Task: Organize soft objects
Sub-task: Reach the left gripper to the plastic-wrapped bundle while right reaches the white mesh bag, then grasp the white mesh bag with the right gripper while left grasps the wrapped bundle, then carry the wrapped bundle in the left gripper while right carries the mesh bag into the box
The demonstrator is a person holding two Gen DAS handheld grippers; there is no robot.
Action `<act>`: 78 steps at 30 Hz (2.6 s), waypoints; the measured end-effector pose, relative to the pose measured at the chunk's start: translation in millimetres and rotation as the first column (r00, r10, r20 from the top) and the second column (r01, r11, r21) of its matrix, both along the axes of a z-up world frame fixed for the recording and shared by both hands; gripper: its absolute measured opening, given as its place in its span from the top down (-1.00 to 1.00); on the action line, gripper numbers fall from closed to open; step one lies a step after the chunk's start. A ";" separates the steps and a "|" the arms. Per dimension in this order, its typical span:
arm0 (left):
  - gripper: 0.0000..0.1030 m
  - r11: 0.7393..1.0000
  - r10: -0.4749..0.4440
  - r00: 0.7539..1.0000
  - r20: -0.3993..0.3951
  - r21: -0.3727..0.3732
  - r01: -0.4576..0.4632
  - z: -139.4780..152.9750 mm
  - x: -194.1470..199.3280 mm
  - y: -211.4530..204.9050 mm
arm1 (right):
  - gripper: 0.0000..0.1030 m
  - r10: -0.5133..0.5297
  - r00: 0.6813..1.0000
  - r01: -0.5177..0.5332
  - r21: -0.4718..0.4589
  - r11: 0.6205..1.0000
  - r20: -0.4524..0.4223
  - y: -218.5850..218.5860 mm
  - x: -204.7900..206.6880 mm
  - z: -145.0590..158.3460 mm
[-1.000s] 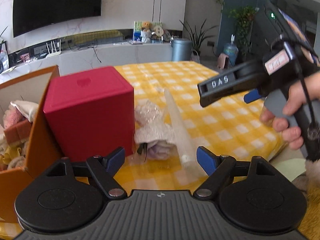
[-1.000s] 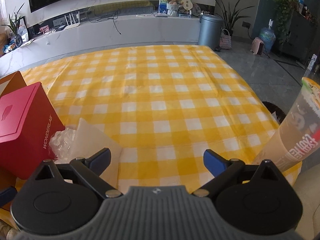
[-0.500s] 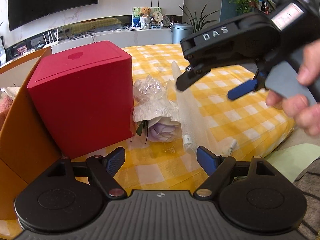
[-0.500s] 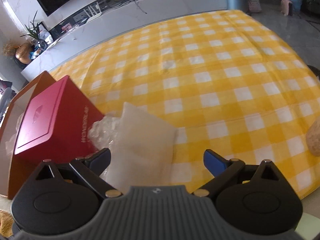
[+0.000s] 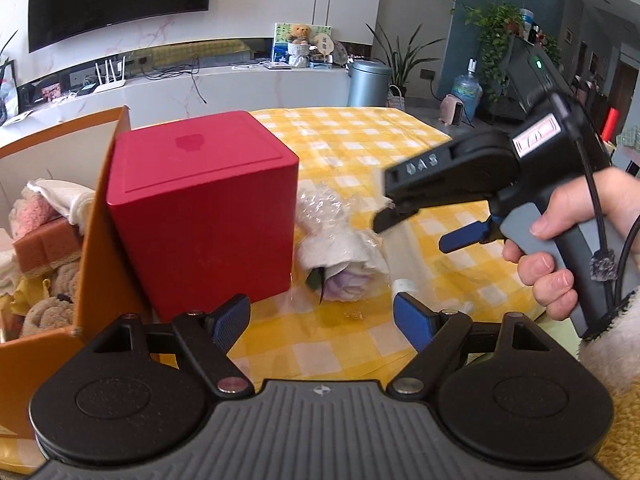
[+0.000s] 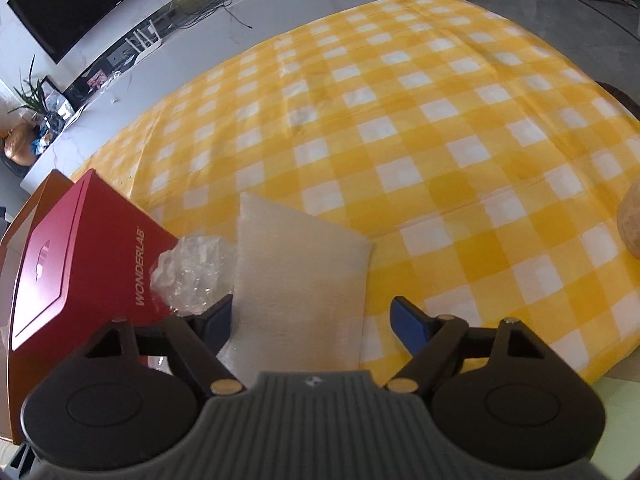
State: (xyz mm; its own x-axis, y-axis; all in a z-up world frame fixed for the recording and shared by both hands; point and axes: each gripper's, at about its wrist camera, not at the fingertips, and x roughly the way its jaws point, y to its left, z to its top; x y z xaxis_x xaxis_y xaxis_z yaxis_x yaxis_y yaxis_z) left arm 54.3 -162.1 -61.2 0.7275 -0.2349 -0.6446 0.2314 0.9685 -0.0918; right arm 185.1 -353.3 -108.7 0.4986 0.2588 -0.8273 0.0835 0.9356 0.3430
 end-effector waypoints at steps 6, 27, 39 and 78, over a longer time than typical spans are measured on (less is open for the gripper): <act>-0.85 1.000 0.007 1.000 0.030 0.027 -0.008 8.6 -4.7 -2.0 | -0.16 -0.023 0.999 0.019 -0.124 0.992 -0.026 -5.0 2.5 -10.0; -0.89 0.994 -0.006 0.994 0.111 0.110 -0.007 20.0 15.8 -40.8 | 0.97 -0.002 0.997 0.016 -0.187 0.982 0.075 -17.5 -7.7 4.1; -0.88 0.973 0.133 0.990 -0.050 0.195 -0.121 -36.4 68.1 -76.0 | 0.98 -0.003 0.993 0.015 -0.100 0.995 0.116 -33.6 -6.5 9.1; 0.07 0.916 0.362 0.932 -0.016 -0.178 -0.359 67.4 -26.7 227.0 | 0.99 0.403 0.786 -0.471 0.034 0.881 0.469 192.2 -80.5 144.4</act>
